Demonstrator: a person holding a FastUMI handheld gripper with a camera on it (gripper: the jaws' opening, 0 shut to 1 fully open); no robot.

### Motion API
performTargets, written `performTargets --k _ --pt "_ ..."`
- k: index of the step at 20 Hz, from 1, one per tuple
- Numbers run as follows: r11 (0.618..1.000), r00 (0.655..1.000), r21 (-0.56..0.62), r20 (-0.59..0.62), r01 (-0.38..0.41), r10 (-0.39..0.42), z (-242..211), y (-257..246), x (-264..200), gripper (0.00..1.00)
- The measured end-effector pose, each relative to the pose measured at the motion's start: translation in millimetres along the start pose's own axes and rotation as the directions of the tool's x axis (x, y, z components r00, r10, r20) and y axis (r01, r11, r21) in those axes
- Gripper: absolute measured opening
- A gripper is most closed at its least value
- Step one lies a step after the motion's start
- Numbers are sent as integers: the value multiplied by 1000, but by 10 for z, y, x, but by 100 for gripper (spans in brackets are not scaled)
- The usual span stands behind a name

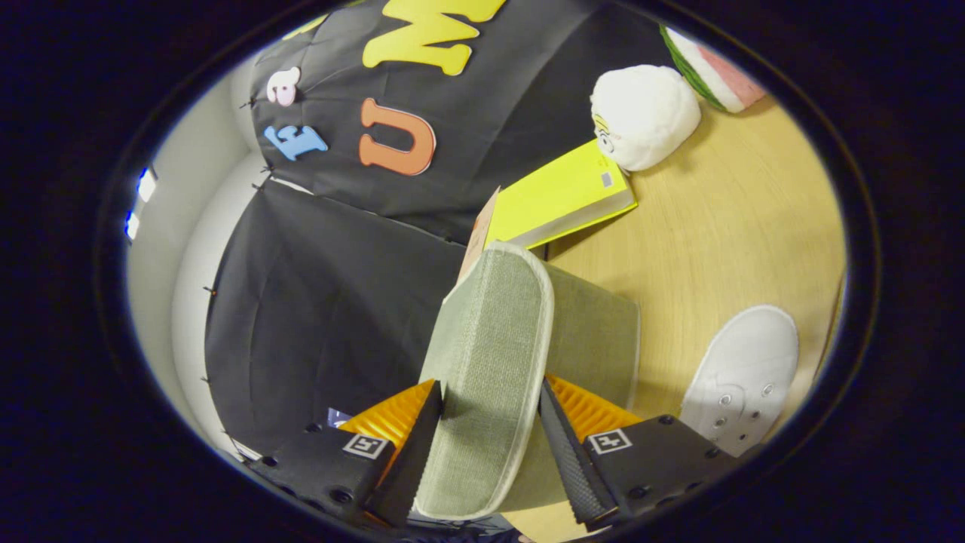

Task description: Open the storage box then place both shoes into the box .Put the left shoe in first, then the right shoe, with the right side of both shoes facing outward in a uniform manner.

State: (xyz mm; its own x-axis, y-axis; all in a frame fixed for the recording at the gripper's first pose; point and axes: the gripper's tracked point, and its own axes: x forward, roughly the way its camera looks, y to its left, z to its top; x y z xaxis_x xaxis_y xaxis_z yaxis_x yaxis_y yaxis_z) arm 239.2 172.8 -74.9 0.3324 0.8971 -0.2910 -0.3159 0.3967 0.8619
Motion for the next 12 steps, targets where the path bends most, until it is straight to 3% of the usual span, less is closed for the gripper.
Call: performTargets --k 6,12 --pt "1000 1000 24 21 7 -7 -52 68 -147 71" --pt "995 995 55 50 89 -91 -30 43 -257 70"
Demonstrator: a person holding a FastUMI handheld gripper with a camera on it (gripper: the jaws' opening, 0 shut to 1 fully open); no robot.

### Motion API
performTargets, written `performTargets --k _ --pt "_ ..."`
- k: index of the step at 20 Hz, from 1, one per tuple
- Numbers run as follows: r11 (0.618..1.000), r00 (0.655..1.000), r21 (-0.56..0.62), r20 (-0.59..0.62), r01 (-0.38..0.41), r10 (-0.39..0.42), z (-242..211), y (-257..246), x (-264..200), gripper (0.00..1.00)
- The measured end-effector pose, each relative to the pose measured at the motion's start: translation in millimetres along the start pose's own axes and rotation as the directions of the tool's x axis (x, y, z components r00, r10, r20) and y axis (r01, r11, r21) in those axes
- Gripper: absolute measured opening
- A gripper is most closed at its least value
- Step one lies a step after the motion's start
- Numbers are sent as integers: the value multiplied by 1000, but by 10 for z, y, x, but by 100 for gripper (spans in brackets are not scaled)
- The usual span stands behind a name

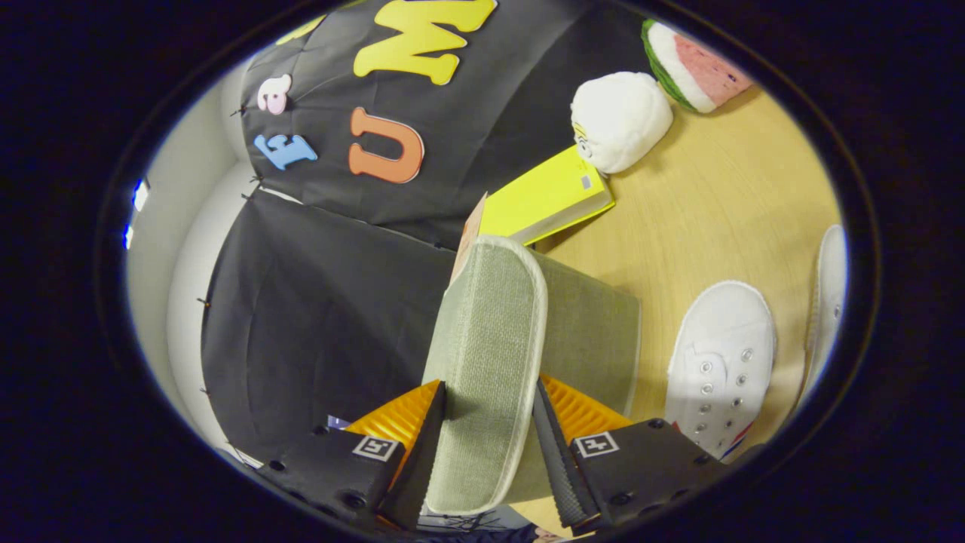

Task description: Open the storage box then place both shoes into the box .Put the left shoe in first, then the right shoe, with the right side of both shoes facing outward in a uniform manner.

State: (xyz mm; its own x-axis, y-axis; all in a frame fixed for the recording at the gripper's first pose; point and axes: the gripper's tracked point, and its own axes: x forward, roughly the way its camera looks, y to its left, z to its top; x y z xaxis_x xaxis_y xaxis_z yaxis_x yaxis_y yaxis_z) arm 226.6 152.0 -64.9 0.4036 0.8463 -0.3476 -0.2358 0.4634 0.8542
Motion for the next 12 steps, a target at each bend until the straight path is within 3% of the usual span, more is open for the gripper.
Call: performTargets --k 5,8,11,12 --pt "999 999 40 42 -30 29 79 130 -154 65" --pt "1000 999 13 47 -20 19 89 154 -172 51" --pt "1000 998 -8 54 -15 15 73 268 -229 29" --pt "1000 998 -20 55 -11 12 81 323 -227 26"
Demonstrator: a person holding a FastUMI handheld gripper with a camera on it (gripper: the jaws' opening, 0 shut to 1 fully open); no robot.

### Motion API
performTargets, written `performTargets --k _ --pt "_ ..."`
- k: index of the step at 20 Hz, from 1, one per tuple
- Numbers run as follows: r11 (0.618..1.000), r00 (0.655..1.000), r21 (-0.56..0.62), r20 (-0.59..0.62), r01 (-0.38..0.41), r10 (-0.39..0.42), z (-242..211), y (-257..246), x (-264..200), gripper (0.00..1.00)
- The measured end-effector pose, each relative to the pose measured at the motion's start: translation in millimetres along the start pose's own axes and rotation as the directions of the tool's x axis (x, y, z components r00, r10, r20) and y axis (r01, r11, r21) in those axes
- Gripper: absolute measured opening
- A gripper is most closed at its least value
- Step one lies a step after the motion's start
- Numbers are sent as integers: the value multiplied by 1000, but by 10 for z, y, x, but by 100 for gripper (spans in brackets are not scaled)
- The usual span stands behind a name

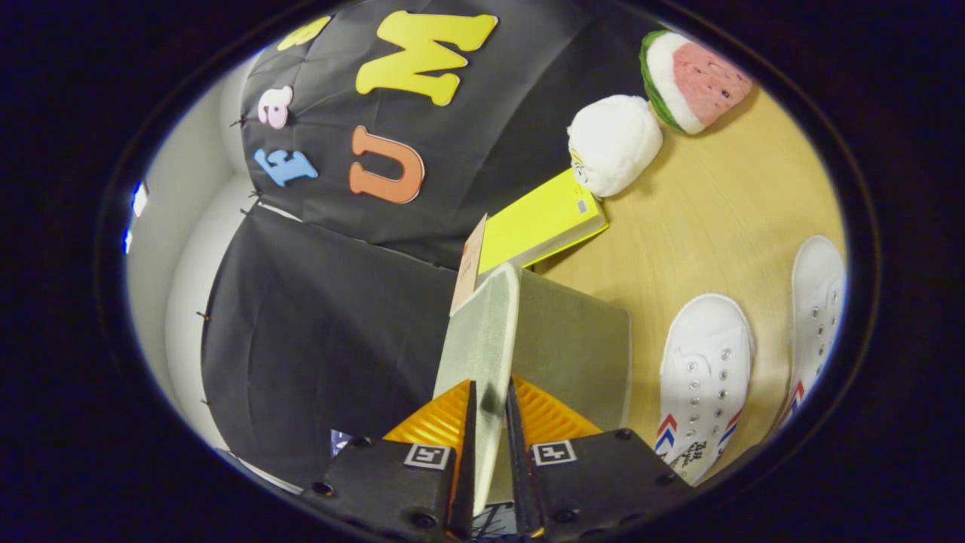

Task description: Open the storage box then place both shoes into the box .Put the left shoe in first, then the right shoe, with the right side of both shoes facing outward in a uniform manner.

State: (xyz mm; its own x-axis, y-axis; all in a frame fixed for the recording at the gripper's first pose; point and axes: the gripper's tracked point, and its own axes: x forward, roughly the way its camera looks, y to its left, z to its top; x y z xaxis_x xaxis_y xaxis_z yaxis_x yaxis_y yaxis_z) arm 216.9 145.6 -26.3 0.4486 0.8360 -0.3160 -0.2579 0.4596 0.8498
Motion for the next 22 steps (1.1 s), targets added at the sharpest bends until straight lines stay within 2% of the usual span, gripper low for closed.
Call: performTargets --k 1,3,11,17,22 --pt "1000 1000 -10 4 9 -9 8 46 -12 17" --pt "999 1000 -28 7 28 -28 41 173 -25 11" --pt "991 1000 -136 18 14 -11 92 1121 1 9" --pt "980 999 -197 -17 33 -37 2 1862 479 9" --pt "942 995 -329 -59 60 -84 -236 2308 1048 15"
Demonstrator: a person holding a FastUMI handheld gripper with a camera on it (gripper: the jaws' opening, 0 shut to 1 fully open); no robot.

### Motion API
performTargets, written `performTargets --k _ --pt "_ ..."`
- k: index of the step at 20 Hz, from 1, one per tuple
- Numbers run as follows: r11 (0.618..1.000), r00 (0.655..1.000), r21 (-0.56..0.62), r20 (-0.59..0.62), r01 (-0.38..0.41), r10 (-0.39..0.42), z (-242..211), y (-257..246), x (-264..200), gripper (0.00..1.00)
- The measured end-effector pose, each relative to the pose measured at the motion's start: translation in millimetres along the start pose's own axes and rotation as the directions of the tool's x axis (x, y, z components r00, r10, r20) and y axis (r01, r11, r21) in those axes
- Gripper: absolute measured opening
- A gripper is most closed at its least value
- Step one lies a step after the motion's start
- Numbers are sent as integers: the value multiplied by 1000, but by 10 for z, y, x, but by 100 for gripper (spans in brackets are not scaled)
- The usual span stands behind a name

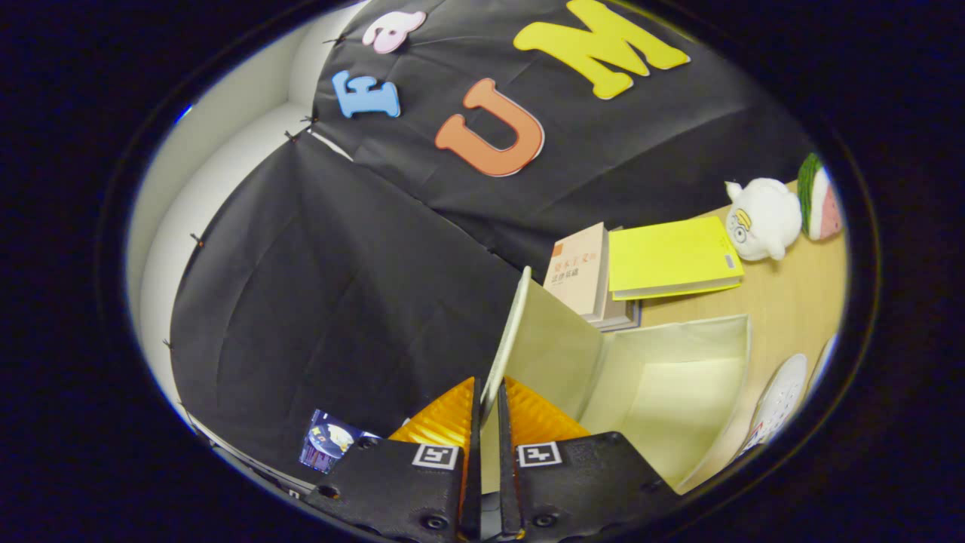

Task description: Open the storage box then place both shoes into the box .Put the left shoe in first, then the right shoe, with the right side of both shoes facing outward in a uniform manner.

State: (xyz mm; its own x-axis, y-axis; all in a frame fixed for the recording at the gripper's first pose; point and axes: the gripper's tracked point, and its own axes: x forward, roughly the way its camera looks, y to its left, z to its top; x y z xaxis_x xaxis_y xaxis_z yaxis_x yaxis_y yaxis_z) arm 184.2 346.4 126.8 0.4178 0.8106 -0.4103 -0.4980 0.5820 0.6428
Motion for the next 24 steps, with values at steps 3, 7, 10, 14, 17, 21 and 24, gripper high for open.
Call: performTargets --k 3,7,10,14,17,21,24 --pt "997 999 -71 -23 41 -43 -67 165 263 34" --pt "974 985 -168 -49 152 -163 -266 36 411 88" --pt "961 971 -182 -76 208 -224 -402 -116 339 100" --pt "936 949 -193 -61 294 -311 -466 -501 133 100" --pt "915 927 -197 -66 352 -370 -547 -869 -115 100" --pt "888 897 -182 -57 422 -438 -629 -1398 -427 100" --pt "867 873 -175 -66 467 -483 -741 -1769 -661 100"
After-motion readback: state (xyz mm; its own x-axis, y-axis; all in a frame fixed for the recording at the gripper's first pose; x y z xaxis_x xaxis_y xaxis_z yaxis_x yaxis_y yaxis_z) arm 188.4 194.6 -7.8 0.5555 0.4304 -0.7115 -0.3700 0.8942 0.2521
